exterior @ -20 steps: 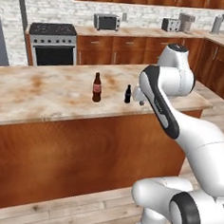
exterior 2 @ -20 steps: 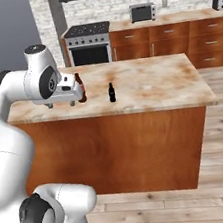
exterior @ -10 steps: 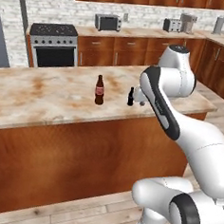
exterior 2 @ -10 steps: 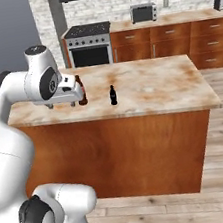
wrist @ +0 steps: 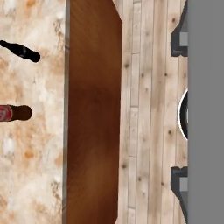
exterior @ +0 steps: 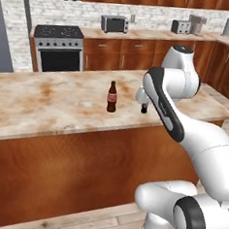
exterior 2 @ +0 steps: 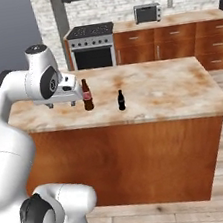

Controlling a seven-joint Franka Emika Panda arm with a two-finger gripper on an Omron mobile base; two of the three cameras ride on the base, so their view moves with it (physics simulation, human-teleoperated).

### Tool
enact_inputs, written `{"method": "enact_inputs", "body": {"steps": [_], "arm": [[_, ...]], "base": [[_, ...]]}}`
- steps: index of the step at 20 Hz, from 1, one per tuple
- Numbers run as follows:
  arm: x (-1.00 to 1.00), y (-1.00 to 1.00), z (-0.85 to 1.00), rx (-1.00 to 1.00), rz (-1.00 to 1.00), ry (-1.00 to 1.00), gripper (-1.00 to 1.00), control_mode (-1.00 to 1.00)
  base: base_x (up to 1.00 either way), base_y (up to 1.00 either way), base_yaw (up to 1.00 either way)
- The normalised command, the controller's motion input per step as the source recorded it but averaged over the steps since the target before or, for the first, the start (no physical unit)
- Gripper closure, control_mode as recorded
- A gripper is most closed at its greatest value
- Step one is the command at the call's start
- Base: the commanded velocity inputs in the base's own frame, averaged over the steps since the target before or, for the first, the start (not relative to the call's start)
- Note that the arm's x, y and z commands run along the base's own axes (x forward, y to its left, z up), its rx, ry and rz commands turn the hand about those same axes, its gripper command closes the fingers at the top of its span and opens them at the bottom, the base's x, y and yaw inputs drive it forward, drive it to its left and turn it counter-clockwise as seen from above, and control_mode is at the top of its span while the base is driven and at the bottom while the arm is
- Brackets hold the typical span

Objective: Place the large bottle from the dining counter next to the other large bottle outside the sink, and place the small bottle from the dining counter next to the other small bottle inside the sink.

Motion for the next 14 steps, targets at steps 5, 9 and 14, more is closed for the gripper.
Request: {"method": "enact_inputs", "body": {"steps": [5, 9, 14], "arm": [[0.0, 0.0, 0.0, 0.0, 0.0, 0.0, -1.0, 1.0], [0.0, 0.0, 0.0, 0.0, 0.0, 0.0, -1.0, 1.0], [0.0, 0.0, 0.0, 0.0, 0.0, 0.0, -1.0, 1.0]], "base": [[0.29, 0.31, 0.0], [0.18, 0.11, 0.0], [0.19, 0.12, 0.0]]}}
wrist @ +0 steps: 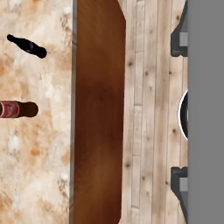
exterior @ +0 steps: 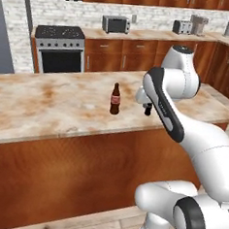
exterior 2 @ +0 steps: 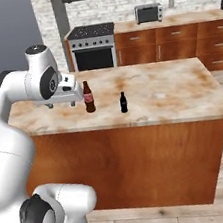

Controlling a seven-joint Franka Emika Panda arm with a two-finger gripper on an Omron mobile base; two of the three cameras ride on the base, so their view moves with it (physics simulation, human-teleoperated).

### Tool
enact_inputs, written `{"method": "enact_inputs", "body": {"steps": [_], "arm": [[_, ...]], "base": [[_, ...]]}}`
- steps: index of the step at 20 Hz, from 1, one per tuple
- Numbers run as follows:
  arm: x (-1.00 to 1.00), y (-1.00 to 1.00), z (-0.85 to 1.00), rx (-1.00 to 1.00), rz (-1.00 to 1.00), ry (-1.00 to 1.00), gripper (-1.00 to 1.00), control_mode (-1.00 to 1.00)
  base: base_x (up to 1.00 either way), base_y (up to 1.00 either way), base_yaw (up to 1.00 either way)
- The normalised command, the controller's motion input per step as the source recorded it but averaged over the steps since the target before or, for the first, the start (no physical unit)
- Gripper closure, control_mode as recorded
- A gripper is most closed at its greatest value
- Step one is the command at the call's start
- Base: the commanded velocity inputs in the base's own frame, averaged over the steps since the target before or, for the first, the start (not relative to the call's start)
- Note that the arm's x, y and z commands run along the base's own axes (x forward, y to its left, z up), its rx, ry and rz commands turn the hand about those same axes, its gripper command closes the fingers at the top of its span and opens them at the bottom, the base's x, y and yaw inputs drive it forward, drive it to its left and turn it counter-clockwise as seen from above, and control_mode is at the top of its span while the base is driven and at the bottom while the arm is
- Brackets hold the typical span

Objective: Place the large bottle from the dining counter next to the other large bottle outside the sink, and place the small bottle from the dining counter next to the other small bottle inside the sink.

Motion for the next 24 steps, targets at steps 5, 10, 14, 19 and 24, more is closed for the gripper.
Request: {"method": "enact_inputs", "body": {"steps": [5, 10, 14, 19, 24], "arm": [[0.0, 0.0, 0.0, 0.0, 0.0, 0.0, -1.0, 1.0], [0.0, 0.0, 0.0, 0.0, 0.0, 0.0, -1.0, 1.0], [0.0, 0.0, 0.0, 0.0, 0.0, 0.0, -1.0, 1.0], [0.0, 0.0, 0.0, 0.0, 0.0, 0.0, -1.0, 1.0], [0.0, 0.0, 0.0, 0.0, 0.0, 0.0, -1.0, 1.0]], "base": [[0.44, 0.4, 0.0], [0.76, 0.36, 0.0], [0.41, 0.12, 0.0], [0.09, 0.03, 0.0], [0.16, 0.0, 0.0]]}}
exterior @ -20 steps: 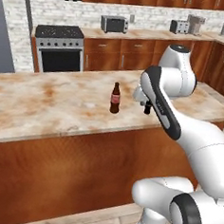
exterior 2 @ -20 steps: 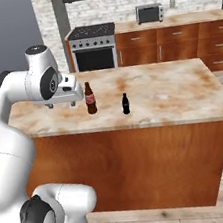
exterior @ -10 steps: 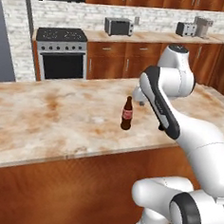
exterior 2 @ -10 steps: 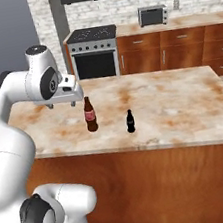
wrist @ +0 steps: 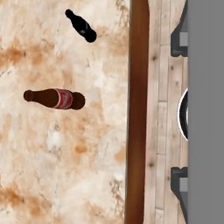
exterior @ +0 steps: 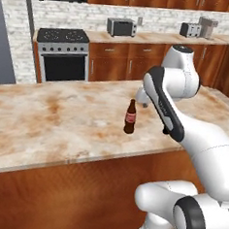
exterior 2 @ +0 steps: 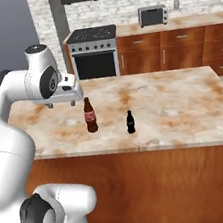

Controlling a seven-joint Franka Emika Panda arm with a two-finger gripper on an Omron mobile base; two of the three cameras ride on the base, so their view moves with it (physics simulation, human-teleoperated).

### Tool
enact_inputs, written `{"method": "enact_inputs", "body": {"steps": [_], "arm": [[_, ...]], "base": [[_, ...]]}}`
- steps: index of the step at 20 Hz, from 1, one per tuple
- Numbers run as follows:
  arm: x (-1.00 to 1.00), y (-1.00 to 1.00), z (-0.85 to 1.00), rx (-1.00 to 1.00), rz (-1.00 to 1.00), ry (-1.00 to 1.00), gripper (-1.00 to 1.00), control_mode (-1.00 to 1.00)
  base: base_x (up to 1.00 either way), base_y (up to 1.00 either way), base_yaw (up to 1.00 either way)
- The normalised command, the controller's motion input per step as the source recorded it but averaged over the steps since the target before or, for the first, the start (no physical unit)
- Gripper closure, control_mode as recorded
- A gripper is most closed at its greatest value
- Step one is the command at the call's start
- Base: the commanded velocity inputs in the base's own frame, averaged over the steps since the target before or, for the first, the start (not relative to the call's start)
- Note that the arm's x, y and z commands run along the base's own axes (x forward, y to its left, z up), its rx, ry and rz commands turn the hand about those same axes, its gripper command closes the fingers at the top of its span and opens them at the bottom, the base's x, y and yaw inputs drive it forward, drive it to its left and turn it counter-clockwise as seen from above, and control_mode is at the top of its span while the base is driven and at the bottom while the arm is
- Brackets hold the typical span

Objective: Place the large bottle from the dining counter next to the other large bottle outside the sink, and place the small bottle from the dining counter next to the other small bottle inside the sink.

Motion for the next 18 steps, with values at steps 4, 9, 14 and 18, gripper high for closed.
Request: {"method": "enact_inputs", "body": {"steps": [4, 9, 14, 18], "arm": [[0.0, 0.0, 0.0, 0.0, 0.0, 0.0, -1.0, 1.0], [0.0, 0.0, 0.0, 0.0, 0.0, 0.0, -1.0, 1.0], [0.0, 0.0, 0.0, 0.0, 0.0, 0.0, -1.0, 1.0], [0.0, 0.0, 0.0, 0.0, 0.0, 0.0, -1.0, 1.0]], "base": [[0.8, 0.0, 0.0], [0.39, 0.0, 0.0], [0.0, 0.0, 0.0], [0.0, 0.0, 0.0]]}}
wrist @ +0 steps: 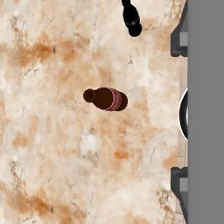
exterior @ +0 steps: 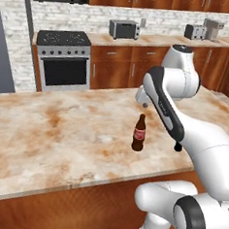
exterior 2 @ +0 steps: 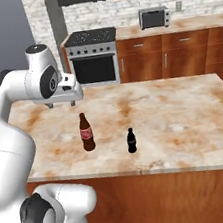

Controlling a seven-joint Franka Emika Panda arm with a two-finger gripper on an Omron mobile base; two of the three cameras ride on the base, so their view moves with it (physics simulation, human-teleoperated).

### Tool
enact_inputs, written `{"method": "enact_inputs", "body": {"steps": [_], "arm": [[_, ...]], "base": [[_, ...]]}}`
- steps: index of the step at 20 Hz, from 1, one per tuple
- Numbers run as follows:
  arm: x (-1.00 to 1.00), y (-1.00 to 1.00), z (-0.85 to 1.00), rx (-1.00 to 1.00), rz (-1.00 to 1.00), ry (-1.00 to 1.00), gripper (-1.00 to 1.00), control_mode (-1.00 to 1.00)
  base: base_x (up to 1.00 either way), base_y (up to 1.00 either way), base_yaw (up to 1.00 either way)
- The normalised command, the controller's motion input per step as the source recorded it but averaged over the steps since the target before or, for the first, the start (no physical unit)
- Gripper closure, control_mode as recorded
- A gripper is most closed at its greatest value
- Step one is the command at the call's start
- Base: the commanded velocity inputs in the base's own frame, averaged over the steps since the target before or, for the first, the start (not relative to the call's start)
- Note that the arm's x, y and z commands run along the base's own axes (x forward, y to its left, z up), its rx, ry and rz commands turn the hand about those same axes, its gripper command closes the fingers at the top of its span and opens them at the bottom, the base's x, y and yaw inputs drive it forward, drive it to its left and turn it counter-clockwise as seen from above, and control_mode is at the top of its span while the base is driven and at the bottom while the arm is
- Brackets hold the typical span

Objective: Place the large bottle from the dining counter next to the other large bottle outside the sink, and place the small bottle from the dining counter next to the other small bottle inside the sink.

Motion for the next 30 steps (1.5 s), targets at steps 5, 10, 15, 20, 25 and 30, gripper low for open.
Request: {"method": "enact_inputs", "body": {"steps": [5, 10, 15, 20, 25, 30], "arm": [[0.0, 0.0, 0.0, 0.0, 0.0, 0.0, -1.0, 1.0], [-0.06, -0.02, 0.0, 0.0, -0.01, 0.0, -1.0, -1.0], [-0.26, -0.01, 0.0, 0.0, -0.06, 0.0, -1.0, -1.0], [0.24, -0.23, -0.15, 0.0, -0.03, -0.01, -1.0, -1.0], [0.57, -0.14, -0.13, -0.02, 0.0, -0.01, -1.0, -1.0], [0.14, -0.08, 0.02, 0.0, 0.0, 0.05, -1.0, -1.0]], "base": [[0.0, 0.0, 0.0], [0.0, 0.0, 0.0], [0.0, 0.0, 0.0], [0.0, 0.0, 0.0], [0.0, 0.0, 0.0], [0.0, 0.0, 0.0]]}}
